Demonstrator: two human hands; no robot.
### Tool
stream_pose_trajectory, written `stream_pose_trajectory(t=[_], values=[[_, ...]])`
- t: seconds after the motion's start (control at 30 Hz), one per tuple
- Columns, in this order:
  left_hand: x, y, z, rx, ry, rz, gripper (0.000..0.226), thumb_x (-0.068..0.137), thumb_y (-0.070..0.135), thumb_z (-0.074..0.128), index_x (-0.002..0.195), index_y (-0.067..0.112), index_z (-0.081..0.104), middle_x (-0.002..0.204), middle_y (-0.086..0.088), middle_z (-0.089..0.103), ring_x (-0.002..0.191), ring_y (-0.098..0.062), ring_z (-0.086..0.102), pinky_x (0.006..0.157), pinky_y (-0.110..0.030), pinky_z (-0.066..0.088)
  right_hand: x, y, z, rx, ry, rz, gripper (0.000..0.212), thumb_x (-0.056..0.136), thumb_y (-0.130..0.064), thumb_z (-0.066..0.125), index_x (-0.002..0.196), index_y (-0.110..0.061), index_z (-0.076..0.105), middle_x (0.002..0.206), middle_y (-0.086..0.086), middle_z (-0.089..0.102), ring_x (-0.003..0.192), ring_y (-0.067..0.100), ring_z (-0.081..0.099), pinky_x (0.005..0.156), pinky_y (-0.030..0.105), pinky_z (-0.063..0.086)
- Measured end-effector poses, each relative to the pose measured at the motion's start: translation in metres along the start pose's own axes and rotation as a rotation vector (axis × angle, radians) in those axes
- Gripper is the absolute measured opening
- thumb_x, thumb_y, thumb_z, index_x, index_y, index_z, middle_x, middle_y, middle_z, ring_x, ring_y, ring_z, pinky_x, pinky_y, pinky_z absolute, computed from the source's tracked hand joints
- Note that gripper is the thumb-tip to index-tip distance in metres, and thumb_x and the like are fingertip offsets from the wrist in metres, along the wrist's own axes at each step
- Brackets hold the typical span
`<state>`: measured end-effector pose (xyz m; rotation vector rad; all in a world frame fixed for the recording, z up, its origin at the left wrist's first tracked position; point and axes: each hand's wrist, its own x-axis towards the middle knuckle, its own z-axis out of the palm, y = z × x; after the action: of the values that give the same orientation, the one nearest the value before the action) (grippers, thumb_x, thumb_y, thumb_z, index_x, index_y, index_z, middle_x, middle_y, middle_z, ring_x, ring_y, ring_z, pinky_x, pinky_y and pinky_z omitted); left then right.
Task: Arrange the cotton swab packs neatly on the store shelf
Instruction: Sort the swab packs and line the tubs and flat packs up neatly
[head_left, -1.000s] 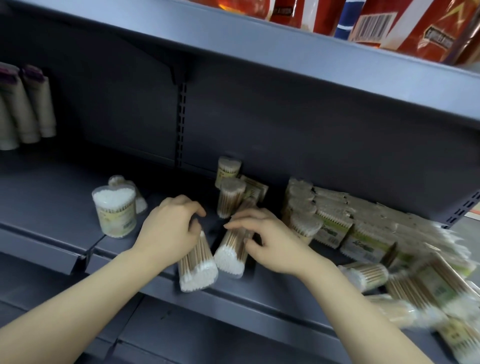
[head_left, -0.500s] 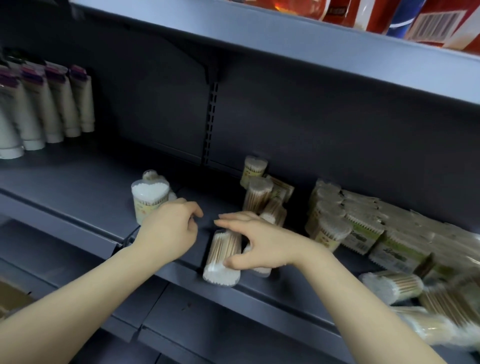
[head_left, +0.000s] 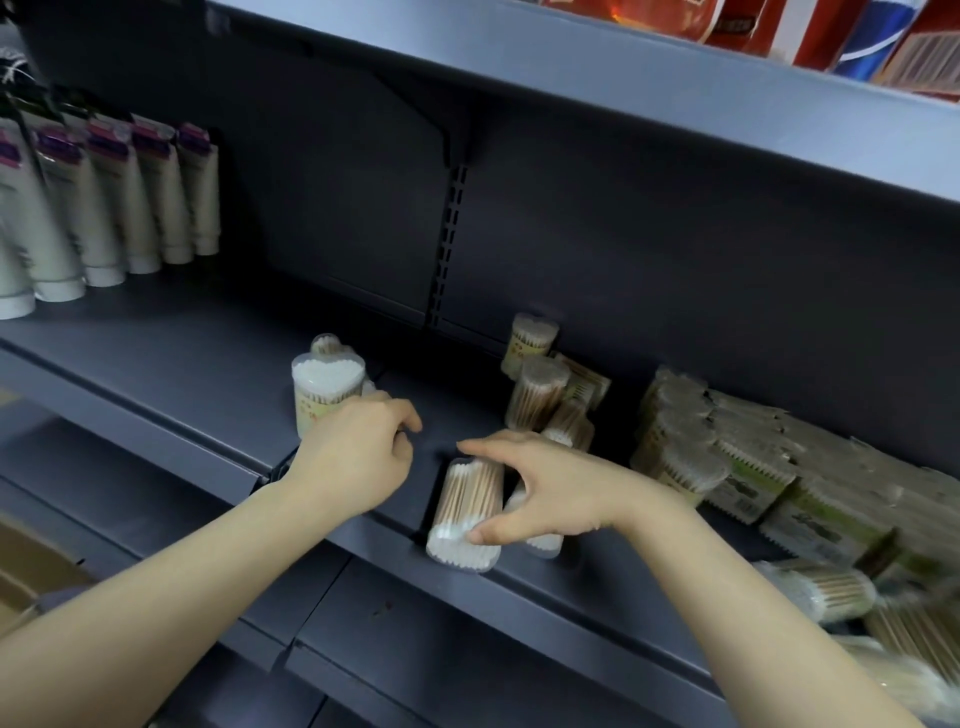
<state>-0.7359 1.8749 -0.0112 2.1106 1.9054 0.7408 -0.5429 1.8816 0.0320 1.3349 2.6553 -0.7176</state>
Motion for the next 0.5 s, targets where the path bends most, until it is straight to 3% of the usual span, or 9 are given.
stream_pose_trajectory(t=[0.27, 0.37, 0.43, 0.5], values=[[-0.003, 0.003, -0.002, -0.035, 0.06, 0.033, 0.025, 0.094, 0.023, 0.044, 0.113, 0.02, 0.059, 0.107, 0.003, 0.061, 0.098, -0.014, 0.056, 0.069, -0.025, 0.043, -0.002, 0.003, -0.011, 0.13, 0.119, 0.0, 0.082, 0.078, -0.037, 0.07, 0.145, -0.028, 0.024, 0.147, -0.008, 0.03, 0.132, 0.004, 0.029, 0.107, 0.017, 0.023], [-0.005, 0.008, -0.003, -0.088, 0.067, 0.055, 0.023, 0.096, 0.03, 0.041, 0.087, 0.021, 0.059, 0.082, 0.002, 0.059, 0.08, -0.017, 0.057, 0.064, -0.031, 0.045, -0.005, 0.006, -0.018, 0.161, 0.254, -0.017, 0.083, 0.076, -0.031, 0.073, 0.145, -0.027, 0.026, 0.147, -0.011, 0.031, 0.13, -0.002, 0.029, 0.102, 0.005, 0.022], [-0.005, 0.012, -0.003, -0.132, 0.054, 0.056, 0.031, 0.097, 0.031, 0.041, 0.066, 0.026, 0.046, 0.067, 0.005, 0.048, 0.067, -0.017, 0.052, 0.059, -0.032, 0.042, -0.008, 0.008, -0.022, 0.165, 0.331, -0.028, 0.085, 0.075, -0.028, 0.074, 0.145, -0.027, 0.025, 0.146, -0.013, 0.031, 0.128, -0.007, 0.027, 0.095, -0.005, 0.019], [-0.004, 0.018, -0.003, -0.182, 0.031, 0.051, 0.036, 0.097, 0.03, 0.041, 0.061, 0.025, 0.041, 0.063, 0.005, 0.045, 0.063, -0.017, 0.049, 0.059, -0.034, 0.041, -0.011, 0.013, -0.025, 0.16, 0.398, -0.034, 0.089, 0.072, -0.03, 0.076, 0.145, -0.027, 0.025, 0.147, -0.013, 0.031, 0.129, -0.007, 0.026, 0.097, -0.003, 0.018]])
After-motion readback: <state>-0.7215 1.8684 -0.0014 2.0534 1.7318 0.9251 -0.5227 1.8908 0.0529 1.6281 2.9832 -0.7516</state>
